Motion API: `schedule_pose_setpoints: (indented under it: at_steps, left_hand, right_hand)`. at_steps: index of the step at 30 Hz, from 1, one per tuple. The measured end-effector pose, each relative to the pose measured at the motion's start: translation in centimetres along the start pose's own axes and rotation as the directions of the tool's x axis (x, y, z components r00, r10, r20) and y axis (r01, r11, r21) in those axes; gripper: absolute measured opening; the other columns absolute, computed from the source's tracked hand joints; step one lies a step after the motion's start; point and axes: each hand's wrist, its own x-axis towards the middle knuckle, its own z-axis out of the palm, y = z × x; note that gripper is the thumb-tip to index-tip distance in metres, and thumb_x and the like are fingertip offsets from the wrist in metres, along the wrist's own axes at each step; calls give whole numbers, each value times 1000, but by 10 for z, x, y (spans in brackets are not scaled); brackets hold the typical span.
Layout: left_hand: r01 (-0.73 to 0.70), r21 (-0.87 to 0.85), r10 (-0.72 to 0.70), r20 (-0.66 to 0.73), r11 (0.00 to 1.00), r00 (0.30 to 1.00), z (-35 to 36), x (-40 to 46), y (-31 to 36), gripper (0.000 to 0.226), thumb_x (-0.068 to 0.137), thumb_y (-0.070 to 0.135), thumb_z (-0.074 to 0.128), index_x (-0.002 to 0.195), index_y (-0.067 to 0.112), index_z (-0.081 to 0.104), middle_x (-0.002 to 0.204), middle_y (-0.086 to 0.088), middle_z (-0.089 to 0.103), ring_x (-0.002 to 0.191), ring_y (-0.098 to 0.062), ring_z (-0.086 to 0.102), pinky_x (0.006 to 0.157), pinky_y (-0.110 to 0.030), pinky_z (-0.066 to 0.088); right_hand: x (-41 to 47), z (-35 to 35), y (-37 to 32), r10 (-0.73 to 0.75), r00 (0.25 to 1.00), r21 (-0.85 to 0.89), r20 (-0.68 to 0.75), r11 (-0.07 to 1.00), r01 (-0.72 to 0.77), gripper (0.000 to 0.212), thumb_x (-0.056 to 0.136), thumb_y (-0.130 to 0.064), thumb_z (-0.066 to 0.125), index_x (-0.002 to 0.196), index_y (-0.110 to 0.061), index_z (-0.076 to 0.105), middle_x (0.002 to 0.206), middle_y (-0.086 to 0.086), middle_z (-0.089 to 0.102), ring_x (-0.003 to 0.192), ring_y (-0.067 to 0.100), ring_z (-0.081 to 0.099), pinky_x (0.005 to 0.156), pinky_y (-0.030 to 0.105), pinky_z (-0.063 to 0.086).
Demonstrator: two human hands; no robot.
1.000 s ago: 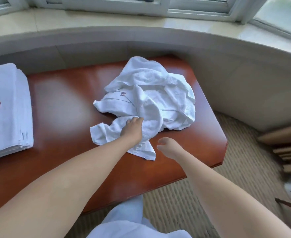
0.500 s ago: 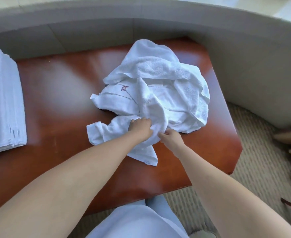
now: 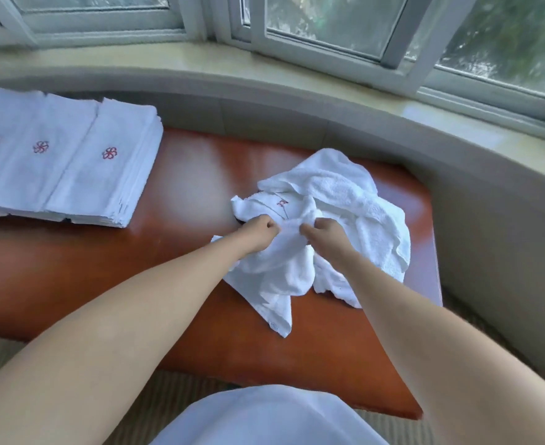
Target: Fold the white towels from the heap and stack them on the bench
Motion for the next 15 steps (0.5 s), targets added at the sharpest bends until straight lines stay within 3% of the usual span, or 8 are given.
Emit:
schedule_pose_setpoints:
  at_steps: [3,6,9,11,13,15]
  left_hand:
    - [-3,-148,-23,-179,989,984,-35,-33,18,26,101,35,50,78,22,52,76,3,53,66,-17,45,60,-30,35]
    - [-29,-280,-56,-291,960,955,-68,-66,19,20,100,36,54,90,22,63,93,-4,65,84,-22,57,78,-37,47]
    - [-8,-384,-142,-361,923,922,-87,-94,-1,21,100,36,58,106,18,67,100,-2,65,95,-23,57,90,-39,49]
    - [33,-419,-229,-427,907,874,-90,-108,-26,18,99,29,60,109,15,66,104,-4,63,96,-23,56,84,-34,49]
    - [114,-407,-324,-496,906,806,-87,-120,-57,15,97,18,58,110,12,66,110,-8,60,93,-22,54,76,-29,45]
    - [209,-413,-414,-509,887,755,-79,-130,-88,24,94,16,60,117,14,65,123,-9,58,101,-24,57,80,-29,45]
  right_hand:
    - [-11,-5,-59,-193,981,-47,-24,980,191,31,78,-40,57,66,-18,38,64,0,41,56,16,38,55,31,31]
    - [-26,1,-101,-321,947,-4,30,947,321,27,79,-37,57,69,-16,44,66,4,45,61,19,44,59,32,36]
    - [-41,17,-119,-399,911,53,108,917,395,27,86,-29,63,69,-12,50,63,5,54,58,21,58,56,29,44]
    - [-47,31,-116,-402,891,103,211,916,389,23,93,-25,66,79,-8,61,73,8,65,58,16,66,55,25,51]
    - [-46,43,-99,-323,895,93,307,946,309,14,96,-22,65,94,-8,66,87,10,72,64,15,69,64,28,54]
    - [-40,51,-70,-202,915,7,348,977,213,12,95,-17,62,101,-7,67,93,10,72,72,16,69,75,34,57]
